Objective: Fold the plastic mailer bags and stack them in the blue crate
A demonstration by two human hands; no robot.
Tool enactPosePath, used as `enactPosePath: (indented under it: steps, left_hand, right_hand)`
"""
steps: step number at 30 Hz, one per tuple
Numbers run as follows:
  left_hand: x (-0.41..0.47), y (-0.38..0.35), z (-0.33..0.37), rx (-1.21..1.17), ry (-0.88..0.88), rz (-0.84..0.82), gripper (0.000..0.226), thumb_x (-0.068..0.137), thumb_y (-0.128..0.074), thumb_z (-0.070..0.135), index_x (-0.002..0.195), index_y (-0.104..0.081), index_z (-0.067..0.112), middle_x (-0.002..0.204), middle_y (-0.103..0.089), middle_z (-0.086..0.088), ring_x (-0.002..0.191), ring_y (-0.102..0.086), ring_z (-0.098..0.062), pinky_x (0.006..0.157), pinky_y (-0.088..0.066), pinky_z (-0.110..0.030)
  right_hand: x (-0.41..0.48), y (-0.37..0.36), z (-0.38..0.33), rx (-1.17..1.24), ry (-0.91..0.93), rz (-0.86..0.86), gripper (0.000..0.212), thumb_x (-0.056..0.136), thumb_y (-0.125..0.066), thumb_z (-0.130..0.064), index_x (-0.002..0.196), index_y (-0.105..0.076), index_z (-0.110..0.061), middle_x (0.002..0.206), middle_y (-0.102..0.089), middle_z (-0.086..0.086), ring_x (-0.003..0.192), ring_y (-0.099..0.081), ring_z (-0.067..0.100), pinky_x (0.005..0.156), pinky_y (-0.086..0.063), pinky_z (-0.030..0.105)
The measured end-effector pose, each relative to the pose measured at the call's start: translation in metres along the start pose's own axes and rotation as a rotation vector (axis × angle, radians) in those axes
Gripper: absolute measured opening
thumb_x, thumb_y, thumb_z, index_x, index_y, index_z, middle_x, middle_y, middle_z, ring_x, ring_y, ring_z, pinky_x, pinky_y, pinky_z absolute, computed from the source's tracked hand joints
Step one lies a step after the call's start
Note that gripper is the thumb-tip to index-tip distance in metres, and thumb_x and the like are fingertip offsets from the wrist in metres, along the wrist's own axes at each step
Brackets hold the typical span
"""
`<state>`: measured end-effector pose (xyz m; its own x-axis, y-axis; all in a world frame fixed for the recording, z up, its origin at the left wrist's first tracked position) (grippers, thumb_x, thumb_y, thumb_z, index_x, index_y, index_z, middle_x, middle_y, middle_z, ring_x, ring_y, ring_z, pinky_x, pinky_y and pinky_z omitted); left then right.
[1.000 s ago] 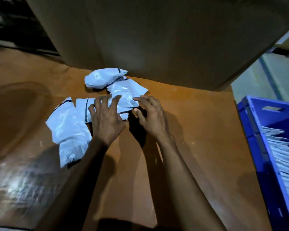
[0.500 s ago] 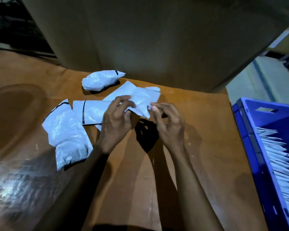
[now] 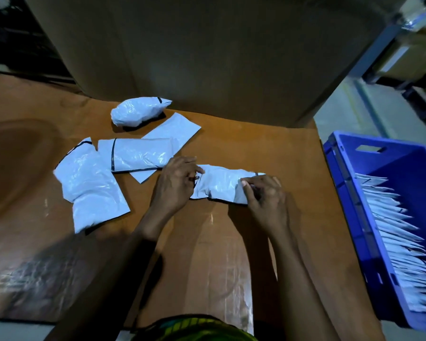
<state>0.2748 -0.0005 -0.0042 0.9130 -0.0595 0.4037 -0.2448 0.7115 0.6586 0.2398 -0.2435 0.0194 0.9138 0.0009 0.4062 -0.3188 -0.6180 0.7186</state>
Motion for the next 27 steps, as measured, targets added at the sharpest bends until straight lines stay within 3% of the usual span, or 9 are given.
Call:
enactPosePath:
  steps: [2,6,10,13,15,18,23,27]
  left_hand:
    - [0.001,-0.009,0.027,0.008,-0.024,-0.029,0.032,0.093,-0.058,-0.004,0.110,-0.075,0.016,0.124,-0.069,-0.005,0.119,-0.058,-0.021,0.099,-0.047,-0.028]
    - [-0.014,-0.055,0.050,0.153,-0.077,-0.191,0.027,0.097,-0.054,0.023,0.118,-0.072,0.022,0.128,-0.065,-0.002,0.123,-0.058,-0.026,0.102,-0.045,-0.044]
    - [-0.011,-0.056,0.052,0.224,-0.051,-0.125,0.036,0.102,-0.042,0.028,0.125,-0.068,0.018,0.134,-0.065,-0.007,0.129,-0.056,-0.030,0.107,-0.042,-0.048]
    - [-0.010,-0.070,0.062,0.316,-0.101,-0.209,0.052,0.108,-0.026,0.033,0.153,-0.046,0.017,0.160,-0.043,-0.011,0.151,-0.034,-0.032,0.123,-0.028,-0.051]
    - [-0.018,-0.084,0.051,0.325,-0.071,-0.280,0.057,0.109,-0.019,0.038,0.162,-0.032,0.019,0.170,-0.026,-0.011,0.158,-0.017,-0.030,0.127,-0.019,-0.050]
    - [-0.035,-0.093,0.038,0.361,-0.060,-0.305,0.059,0.110,-0.021,0.039,0.166,-0.018,0.021,0.173,-0.011,-0.011,0.161,-0.003,-0.028,0.129,-0.009,-0.050]
    - [-0.019,-0.094,0.048,0.455,-0.065,-0.308,0.063,0.108,-0.014,0.040,0.165,-0.023,0.015,0.172,-0.015,-0.014,0.160,-0.007,-0.030,0.129,-0.005,-0.053]
    - [-0.029,-0.093,0.044,0.445,-0.114,-0.306,0.060,0.111,-0.023,0.039,0.166,-0.014,0.017,0.174,-0.005,-0.009,0.161,0.001,-0.027,0.129,-0.007,-0.050]
  right_hand:
    - [0.008,-0.010,0.005,-0.047,0.010,-0.028,0.019,0.098,-0.064,-0.030,0.103,-0.080,-0.021,0.100,-0.070,-0.001,0.096,-0.061,0.027,0.081,-0.050,0.042]
    - [0.012,-0.020,0.012,-0.114,-0.014,-0.050,0.021,0.095,-0.061,-0.035,0.106,-0.078,-0.029,0.102,-0.067,-0.003,0.100,-0.062,0.027,0.080,-0.050,0.044]
    - [0.011,-0.023,0.006,-0.135,-0.011,-0.024,0.029,0.098,-0.058,-0.038,0.122,-0.073,-0.029,0.124,-0.066,-0.004,0.112,-0.058,0.024,0.093,-0.047,0.043]
    - [0.002,-0.042,0.011,-0.171,-0.058,-0.120,0.039,0.103,-0.051,-0.039,0.138,-0.063,-0.027,0.142,-0.062,-0.001,0.131,-0.055,0.024,0.110,-0.041,0.049]
    - [-0.009,-0.047,0.013,-0.247,-0.079,-0.155,0.044,0.105,-0.044,-0.039,0.143,-0.060,-0.024,0.150,-0.057,0.002,0.141,-0.050,0.026,0.118,-0.034,0.049]
    - [-0.014,-0.043,0.007,-0.324,-0.058,-0.142,0.049,0.107,-0.037,-0.037,0.151,-0.053,-0.025,0.160,-0.047,0.004,0.150,-0.039,0.028,0.124,-0.019,0.043]
    - [0.001,-0.065,0.018,-0.288,-0.093,-0.274,0.058,0.108,-0.023,-0.048,0.162,-0.034,-0.030,0.169,-0.031,0.001,0.159,-0.021,0.025,0.129,-0.009,0.043]
    - [-0.019,-0.059,0.027,-0.405,-0.104,-0.269,0.060,0.108,-0.034,-0.050,0.165,-0.022,-0.035,0.173,-0.022,-0.005,0.161,-0.008,0.017,0.130,-0.008,0.043]
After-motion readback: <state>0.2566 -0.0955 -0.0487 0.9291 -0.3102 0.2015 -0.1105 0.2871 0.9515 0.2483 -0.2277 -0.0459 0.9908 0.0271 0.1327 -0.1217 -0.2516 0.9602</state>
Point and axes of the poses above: each hand's wrist, its own x-axis towards the middle knuckle, its own y-axis out of the back of the hand, z = x × y, the point moved 10 cm from there along x, towards the middle knuckle
